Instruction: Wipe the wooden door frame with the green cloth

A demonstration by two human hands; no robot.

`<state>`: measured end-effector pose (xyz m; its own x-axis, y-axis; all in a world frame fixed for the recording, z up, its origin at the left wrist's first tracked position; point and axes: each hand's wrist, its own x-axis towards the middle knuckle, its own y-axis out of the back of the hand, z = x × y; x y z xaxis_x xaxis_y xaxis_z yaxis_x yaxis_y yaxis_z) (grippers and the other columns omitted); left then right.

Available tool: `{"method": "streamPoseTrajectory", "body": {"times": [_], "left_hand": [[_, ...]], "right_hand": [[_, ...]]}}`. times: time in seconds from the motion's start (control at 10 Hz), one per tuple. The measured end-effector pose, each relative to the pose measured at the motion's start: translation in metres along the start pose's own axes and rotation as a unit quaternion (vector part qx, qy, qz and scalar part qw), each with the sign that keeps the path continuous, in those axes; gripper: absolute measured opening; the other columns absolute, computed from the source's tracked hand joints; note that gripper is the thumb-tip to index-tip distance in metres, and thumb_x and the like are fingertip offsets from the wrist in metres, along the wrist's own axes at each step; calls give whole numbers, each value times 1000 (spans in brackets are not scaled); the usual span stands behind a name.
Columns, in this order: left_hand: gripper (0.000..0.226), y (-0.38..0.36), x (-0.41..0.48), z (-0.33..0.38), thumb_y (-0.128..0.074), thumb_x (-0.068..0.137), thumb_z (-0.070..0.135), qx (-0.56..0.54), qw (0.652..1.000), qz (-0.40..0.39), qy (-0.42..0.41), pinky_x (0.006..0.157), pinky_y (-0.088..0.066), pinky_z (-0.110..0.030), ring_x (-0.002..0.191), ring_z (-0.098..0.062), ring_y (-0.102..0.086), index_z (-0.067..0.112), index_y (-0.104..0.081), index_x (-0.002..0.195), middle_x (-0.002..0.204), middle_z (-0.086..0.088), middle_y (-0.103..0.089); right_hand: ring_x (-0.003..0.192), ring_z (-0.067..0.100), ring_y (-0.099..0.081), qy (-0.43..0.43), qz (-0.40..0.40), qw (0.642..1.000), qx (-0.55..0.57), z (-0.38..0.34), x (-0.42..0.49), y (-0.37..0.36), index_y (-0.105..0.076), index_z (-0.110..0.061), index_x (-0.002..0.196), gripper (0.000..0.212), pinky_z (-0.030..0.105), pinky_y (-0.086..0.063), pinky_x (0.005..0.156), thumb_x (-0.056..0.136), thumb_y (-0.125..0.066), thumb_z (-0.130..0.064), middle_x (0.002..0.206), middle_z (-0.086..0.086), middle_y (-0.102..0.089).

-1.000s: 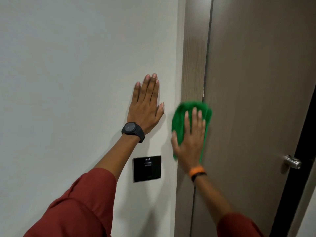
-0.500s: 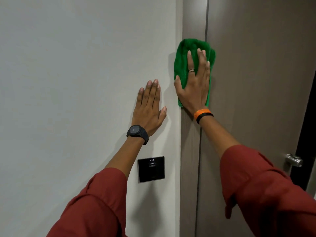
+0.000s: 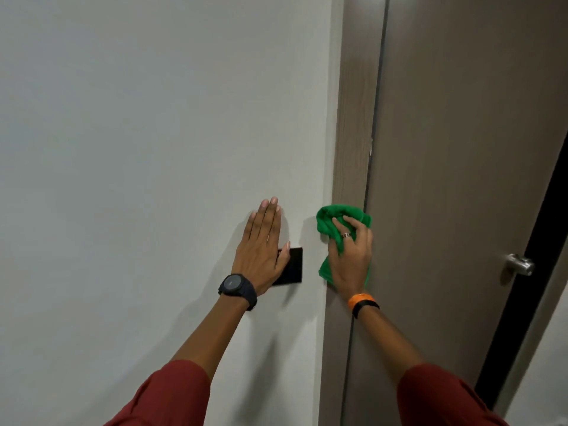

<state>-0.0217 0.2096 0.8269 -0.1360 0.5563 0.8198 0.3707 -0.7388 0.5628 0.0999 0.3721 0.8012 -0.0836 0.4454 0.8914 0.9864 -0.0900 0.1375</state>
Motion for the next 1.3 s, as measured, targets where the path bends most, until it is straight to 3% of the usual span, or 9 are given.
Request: {"method": "streamPoseTrajectory", "body": {"times": [0.1, 0.2, 0.3, 0.6, 0.8, 1.0, 1.1, 1.2, 1.3], "left_hand": [[72, -7, -57, 2, -37, 103, 34, -20, 999, -41, 19, 129, -1, -39, 159, -27, -4, 0, -13, 161, 171, -16, -11], [74, -16, -121, 3, -36, 101, 36, -21, 994, -96, 42, 129, 1, -38, 159, -28, -4, 0, -12, 162, 170, -17, -12], [77, -28, -191, 6, -36, 101, 38, -28, 984, -159, 73, 129, 4, -37, 159, -27, -2, 3, -4, 162, 171, -16, -8], [74, -95, -408, 9, -33, 102, 38, -56, 941, -290, 163, 129, -1, -39, 159, -27, -5, 3, -6, 162, 171, -14, -7], [72, -183, -592, 21, -33, 105, 39, -97, 899, -366, 222, 127, -5, -41, 159, -27, -3, 2, -8, 162, 171, -15, -7], [78, -284, -768, 23, -35, 101, 46, -88, 855, -454, 235, 125, -7, -46, 157, -33, -11, -4, -21, 159, 170, -19, -12], [82, -309, -817, 29, -39, 98, 51, -78, 838, -484, 242, 124, -10, -49, 156, -33, -16, -5, -26, 157, 167, -21, -21], [84, -319, -846, 39, -42, 96, 53, -78, 833, -491, 242, 122, -15, -50, 153, -34, -25, -6, -30, 156, 164, -22, -28], [84, -318, -845, 44, -41, 97, 54, -69, 844, -470, 251, 122, -15, -48, 152, -36, -29, -5, -29, 156, 165, -20, -23]], "right_hand": [[112, 33, -60, -51, -46, 997, 27, 3, -49, 8, -74, -2, 115, 33, 39, -52, 99, 95, -59, -23, 118, 16, -67], [118, 32, -57, -110, -127, 986, 15, 6, -113, 8, -72, -1, 120, 32, 44, -53, 104, 88, -73, 1, 122, 15, -65], [124, 30, -52, -180, -208, 961, 30, -1, -182, 7, -69, 1, 125, 37, 45, -48, 111, 88, -73, 5, 128, 15, -61], [128, 22, -48, -234, -394, 889, 1, 11, -410, -23, -61, -3, 133, 39, 38, -49, 111, 95, -67, -10, 139, 5, -48], [133, 33, -45, -162, -523, 834, -69, 78, -599, -52, -59, -4, 140, 48, 49, -48, 114, 94, -72, -10, 147, 13, -50], [126, 31, -41, -126, -584, 792, -126, 150, -770, -83, -66, -4, 131, 47, 57, -59, 95, 87, -76, -17, 142, 20, -59], [139, 37, -51, -89, -634, 749, -171, 161, -829, -83, -55, -8, 147, 66, 55, -55, 105, 96, -43, -48, 154, 17, -52], [155, 35, -32, -58, -633, 748, -192, 165, -854, -81, -34, -7, 160, 80, 53, -24, 126, 99, -33, -60, 166, 16, -35], [159, 34, -20, -43, -597, 779, -188, 164, -838, -83, -28, -7, 162, 83, 52, -7, 128, 101, -31, -63, 170, 16, -25]]}}
